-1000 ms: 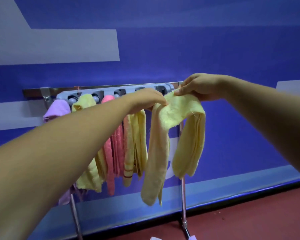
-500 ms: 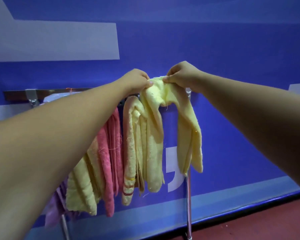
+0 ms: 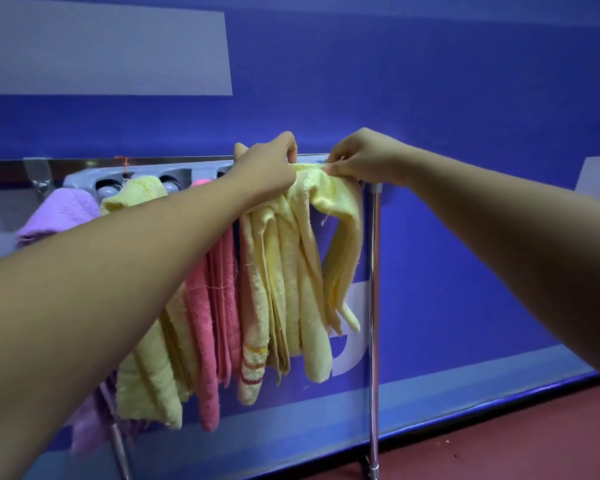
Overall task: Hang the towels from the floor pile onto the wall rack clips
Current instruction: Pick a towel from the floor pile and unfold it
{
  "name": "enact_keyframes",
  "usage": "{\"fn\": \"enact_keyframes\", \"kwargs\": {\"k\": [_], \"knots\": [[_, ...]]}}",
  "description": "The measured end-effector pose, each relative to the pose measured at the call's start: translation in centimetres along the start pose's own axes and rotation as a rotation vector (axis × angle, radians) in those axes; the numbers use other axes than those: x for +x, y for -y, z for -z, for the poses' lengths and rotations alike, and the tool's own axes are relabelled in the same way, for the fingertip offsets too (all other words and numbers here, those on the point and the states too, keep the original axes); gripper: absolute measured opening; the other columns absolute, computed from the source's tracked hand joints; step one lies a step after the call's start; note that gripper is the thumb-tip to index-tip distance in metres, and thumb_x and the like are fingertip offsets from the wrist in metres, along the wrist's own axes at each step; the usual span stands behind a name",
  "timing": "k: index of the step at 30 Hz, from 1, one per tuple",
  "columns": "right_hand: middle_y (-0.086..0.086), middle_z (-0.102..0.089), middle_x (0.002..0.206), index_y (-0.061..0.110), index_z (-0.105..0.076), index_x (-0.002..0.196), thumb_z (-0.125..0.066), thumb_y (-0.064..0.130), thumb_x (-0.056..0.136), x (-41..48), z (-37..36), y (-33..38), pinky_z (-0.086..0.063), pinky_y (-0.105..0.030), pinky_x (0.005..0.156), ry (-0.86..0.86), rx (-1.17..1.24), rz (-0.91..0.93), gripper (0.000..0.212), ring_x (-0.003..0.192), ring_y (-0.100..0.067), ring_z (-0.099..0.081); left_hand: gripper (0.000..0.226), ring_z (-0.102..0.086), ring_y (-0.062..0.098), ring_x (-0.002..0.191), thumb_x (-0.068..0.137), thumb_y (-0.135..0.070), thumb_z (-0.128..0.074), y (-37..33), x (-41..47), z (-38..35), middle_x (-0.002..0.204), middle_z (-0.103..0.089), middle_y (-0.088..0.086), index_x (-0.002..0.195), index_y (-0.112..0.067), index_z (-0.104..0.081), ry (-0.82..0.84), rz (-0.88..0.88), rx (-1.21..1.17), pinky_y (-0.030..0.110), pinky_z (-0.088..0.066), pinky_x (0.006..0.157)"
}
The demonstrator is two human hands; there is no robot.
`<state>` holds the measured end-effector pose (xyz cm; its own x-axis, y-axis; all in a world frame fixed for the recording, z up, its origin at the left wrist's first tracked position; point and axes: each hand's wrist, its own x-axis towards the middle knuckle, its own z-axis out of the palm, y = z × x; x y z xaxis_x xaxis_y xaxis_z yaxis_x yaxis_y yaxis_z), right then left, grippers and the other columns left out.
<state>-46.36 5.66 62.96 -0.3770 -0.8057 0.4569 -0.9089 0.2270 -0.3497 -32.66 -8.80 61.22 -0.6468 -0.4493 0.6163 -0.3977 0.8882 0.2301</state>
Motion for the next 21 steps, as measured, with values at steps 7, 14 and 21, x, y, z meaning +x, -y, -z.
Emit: {"fn": "enact_keyframes", "kwargs": {"k": [7,14,21], "knots": [[0.006,-0.059,0.094,0.03,-0.061,0.083,-0.066,0.033,0.089,-1.0,-2.8,0.0,-0.041,-0.039,0.085,-0.304,-0.101,0.039,0.008,0.09,-0.019,-0.055,0.01,-0.051,0.024,0.106,0.088,-0.026,-0.057,-1.7,-1.5,0.5,0.102,-0.059,-0.001,0.095,-0.027,-0.064,0.004,-0.142,0.332,0.039,-0.028,0.087],[-0.003,-0.065,0.067,0.013,-0.07,0.077,-0.052,0.027,0.081,-5.2,-3.9,0.0,-0.038,-0.037,0.087,-0.345,-0.114,0.16,0.022,0.07,-0.022,-0.056,0.038,-0.052,0.018,0.091,0.074,-0.054,-0.036,-1.8,-5.3,0.7,0.077,-0.062,-0.003,0.07,-0.027,-0.062,0.075,-0.286,0.321,0.04,-0.026,0.082],[-0.006,-0.071,0.075,0.013,-0.072,0.084,-0.063,0.025,0.084,-5.8,-5.5,-0.2,-0.051,-0.044,0.071,-0.354,0.056,0.044,0.016,0.076,-0.027,-0.064,0.029,-0.051,0.018,0.088,0.091,-0.04,-0.051,-2.9,-5.6,0.0,0.075,-0.062,-0.004,0.07,-0.021,-0.059,0.013,-0.253,0.369,0.043,-0.024,0.091]]}}
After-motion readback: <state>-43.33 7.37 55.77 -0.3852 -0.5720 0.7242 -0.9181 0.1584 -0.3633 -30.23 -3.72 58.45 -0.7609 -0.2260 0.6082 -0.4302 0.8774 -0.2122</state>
